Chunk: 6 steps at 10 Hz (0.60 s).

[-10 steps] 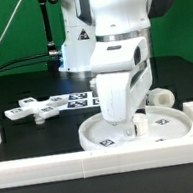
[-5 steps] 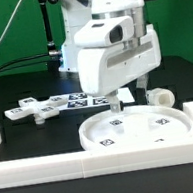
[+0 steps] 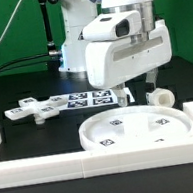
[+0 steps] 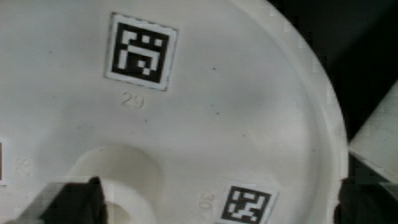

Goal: Assemble round table

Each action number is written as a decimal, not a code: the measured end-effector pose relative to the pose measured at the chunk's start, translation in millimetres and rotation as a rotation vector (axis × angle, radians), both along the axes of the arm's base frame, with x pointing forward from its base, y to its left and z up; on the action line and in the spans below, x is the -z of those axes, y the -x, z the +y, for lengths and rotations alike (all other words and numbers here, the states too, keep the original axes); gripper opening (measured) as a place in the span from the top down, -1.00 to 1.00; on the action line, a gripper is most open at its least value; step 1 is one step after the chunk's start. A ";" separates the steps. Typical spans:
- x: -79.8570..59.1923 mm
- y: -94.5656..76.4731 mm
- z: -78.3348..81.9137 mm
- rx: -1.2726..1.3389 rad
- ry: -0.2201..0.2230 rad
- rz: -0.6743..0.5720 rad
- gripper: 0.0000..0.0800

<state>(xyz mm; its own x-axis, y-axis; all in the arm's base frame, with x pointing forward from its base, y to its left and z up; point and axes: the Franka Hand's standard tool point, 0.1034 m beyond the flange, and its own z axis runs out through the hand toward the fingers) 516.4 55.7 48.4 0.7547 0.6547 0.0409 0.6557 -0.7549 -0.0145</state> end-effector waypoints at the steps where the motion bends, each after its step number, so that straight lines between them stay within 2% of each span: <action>1: 0.0 0.0 0.1 0.004 0.000 0.000 -0.62; 4: -2.4 2.3 8.8 0.288 -0.016 0.013 -0.62; 6: 0.5 9.2 30.2 0.561 -0.027 0.036 -0.62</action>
Offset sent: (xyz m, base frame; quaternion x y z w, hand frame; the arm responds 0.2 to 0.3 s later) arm -0.0135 0.0025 0.0092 -0.0167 -0.0210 0.2610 0.9650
